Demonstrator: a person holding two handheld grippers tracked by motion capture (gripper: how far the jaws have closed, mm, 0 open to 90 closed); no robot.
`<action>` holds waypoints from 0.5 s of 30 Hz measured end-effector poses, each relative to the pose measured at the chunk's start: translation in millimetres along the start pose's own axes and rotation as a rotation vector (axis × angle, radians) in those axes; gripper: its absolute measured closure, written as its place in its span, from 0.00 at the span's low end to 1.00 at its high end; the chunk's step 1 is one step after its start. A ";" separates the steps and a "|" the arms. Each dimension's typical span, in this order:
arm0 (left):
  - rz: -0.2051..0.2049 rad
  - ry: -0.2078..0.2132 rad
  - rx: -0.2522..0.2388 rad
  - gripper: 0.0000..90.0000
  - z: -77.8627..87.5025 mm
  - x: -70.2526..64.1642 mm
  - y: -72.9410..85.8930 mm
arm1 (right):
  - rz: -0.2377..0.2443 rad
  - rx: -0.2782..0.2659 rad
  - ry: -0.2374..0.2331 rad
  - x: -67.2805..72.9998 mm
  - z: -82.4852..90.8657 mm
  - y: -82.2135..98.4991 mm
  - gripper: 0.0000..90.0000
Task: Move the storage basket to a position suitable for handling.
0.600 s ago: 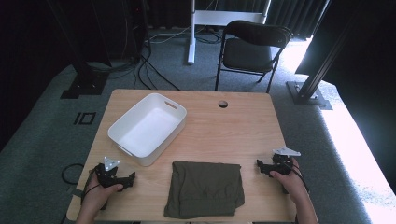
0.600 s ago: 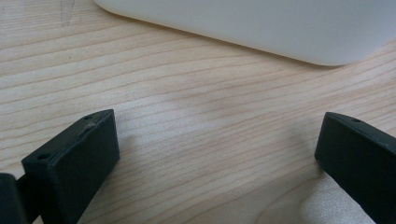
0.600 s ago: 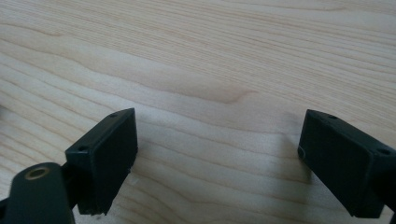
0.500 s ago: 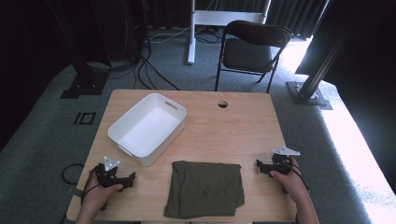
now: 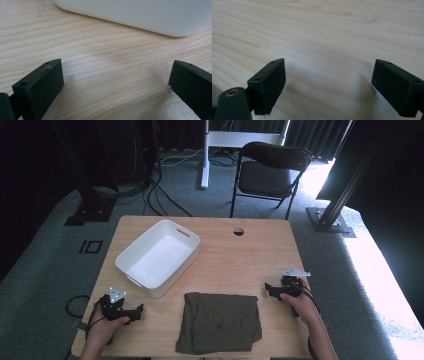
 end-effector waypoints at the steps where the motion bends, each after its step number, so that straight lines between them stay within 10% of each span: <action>1: 0.000 0.000 0.001 0.01 0.7 0.4 -0.8 | 0.001 -0.001 -0.003 1.3 -2.4 -2.9 0.13; 15: 0.012 0.005 0.005 0.01 1.9 2.2 -6.5 | 0.077 -0.016 -0.077 28.4 -33.3 -51.2 0.13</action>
Point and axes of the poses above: each handheld gripper's, and its own axes: z roughly backward along the jaws, y roughly out of its underside, x roughly to its left, the point moved 4 cm from there along -z, roughly forward along the jaws, and after that the axes turned 3 degrees about -y, right-handed, at the moved point
